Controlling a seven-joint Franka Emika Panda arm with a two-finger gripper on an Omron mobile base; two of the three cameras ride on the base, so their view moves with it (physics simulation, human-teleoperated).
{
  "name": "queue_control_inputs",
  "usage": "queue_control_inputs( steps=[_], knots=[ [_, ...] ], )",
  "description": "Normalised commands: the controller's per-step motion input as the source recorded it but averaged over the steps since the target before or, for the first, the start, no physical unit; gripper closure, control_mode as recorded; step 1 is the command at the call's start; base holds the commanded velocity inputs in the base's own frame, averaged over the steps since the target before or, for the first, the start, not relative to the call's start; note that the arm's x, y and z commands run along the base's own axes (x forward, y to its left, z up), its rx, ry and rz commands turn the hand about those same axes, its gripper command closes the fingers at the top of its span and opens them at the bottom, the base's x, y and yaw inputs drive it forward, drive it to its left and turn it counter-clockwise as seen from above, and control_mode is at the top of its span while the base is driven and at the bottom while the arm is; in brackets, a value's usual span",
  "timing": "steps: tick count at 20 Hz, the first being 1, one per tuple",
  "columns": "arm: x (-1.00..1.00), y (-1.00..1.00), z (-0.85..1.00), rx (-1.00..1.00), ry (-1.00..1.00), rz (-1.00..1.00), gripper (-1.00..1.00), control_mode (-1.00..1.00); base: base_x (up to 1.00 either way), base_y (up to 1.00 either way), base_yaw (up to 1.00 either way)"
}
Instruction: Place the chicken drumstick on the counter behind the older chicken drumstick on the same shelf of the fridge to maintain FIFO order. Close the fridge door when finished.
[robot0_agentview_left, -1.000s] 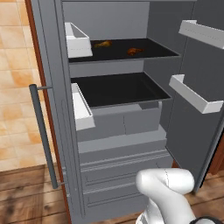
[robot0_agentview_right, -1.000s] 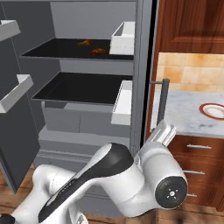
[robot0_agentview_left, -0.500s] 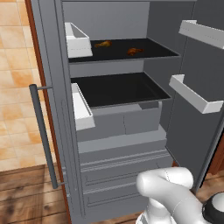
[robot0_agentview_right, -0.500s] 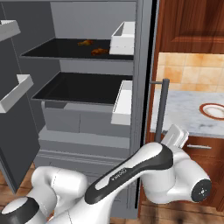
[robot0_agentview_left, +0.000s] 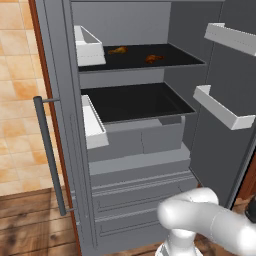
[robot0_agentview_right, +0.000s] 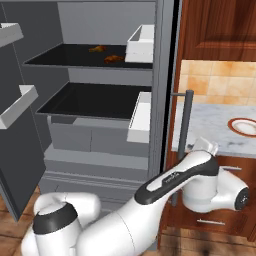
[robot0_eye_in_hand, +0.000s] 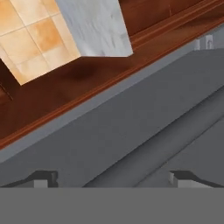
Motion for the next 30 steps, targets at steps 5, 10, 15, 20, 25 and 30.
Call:
queue_control_inputs(
  steps=[5, 10, 15, 20, 25, 30],
  knots=[
    [0.41, -0.29, -0.27, 0.0, 0.0, 0.13, -1.0, -1.0, 0.0, 0.0, 0.0],
    [0.4, 0.44, -0.14, -0.03, 0.0, 0.07, -1.0, -1.0, 0.0, 0.0, 0.0],
    [0.1, 0.97, 0.0, -0.08, 0.0, 0.0, -1.0, -1.0, 0.0, 0.0, 0.0],
    [0.0, 1.0, 0.0, -0.13, 0.0, 0.0, -1.0, -1.0, 0.0, 0.0, 0.0],
    [0.21, 1.0, 0.12, -0.1, 0.0, 0.0, -1.0, -1.0, 0.0, 0.0, 0.0],
    [0.49, 0.98, 0.31, -0.05, 0.0, 0.0, -1.0, -1.0, 0.0, 0.0, 0.0]
  ],
)
